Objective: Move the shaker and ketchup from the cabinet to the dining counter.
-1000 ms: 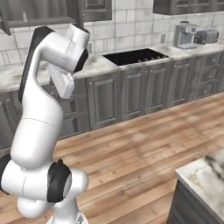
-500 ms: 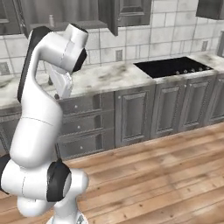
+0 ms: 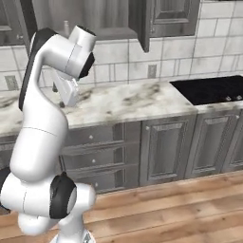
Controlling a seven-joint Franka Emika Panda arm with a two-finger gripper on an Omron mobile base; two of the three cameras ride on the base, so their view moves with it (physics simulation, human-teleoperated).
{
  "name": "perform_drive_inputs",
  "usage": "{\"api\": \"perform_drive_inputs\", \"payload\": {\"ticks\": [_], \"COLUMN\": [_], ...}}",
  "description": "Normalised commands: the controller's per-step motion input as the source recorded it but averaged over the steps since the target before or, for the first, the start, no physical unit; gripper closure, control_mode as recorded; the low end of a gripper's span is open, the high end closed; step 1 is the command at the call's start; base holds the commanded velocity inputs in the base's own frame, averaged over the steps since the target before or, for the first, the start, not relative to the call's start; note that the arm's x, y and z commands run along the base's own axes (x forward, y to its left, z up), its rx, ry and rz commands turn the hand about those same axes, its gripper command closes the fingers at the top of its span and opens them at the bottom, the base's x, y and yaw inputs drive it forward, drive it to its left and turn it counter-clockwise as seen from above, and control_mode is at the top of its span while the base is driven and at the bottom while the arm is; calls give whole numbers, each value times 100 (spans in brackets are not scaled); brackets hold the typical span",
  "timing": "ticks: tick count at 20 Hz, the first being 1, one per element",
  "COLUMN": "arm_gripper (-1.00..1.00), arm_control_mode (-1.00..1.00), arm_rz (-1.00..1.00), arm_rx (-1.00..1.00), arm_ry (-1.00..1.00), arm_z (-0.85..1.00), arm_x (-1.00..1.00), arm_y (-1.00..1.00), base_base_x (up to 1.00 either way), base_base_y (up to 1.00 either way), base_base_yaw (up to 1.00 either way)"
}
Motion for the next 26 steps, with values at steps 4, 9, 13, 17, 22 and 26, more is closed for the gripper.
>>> {"api": "perform_drive_inputs", "payload": {"ticks": [4, 9, 13, 17, 22, 26], "arm_gripper": [-100, -100, -100, -100, -100, -100], "arm_control_mode": [100, 100, 100, 100, 100, 100], "arm_rz": [0, 0, 0, 0, 0, 0], "arm_rx": [0, 0, 0, 0, 0, 0], "arm_ry": [0, 0, 0, 0, 0, 0], "arm_z": [0, 0, 0, 0, 0, 0], "arm_x": [0, 0, 0, 0, 0, 0], "arm_y": [0, 0, 0, 0, 0, 0], "base_base_x": [100, 100, 84, 26, 28, 58], "base_base_y": [-24, -66, -7, 66, 18, 14], "base_base_yaw": [31, 24, 16, 26, 27, 27]}}
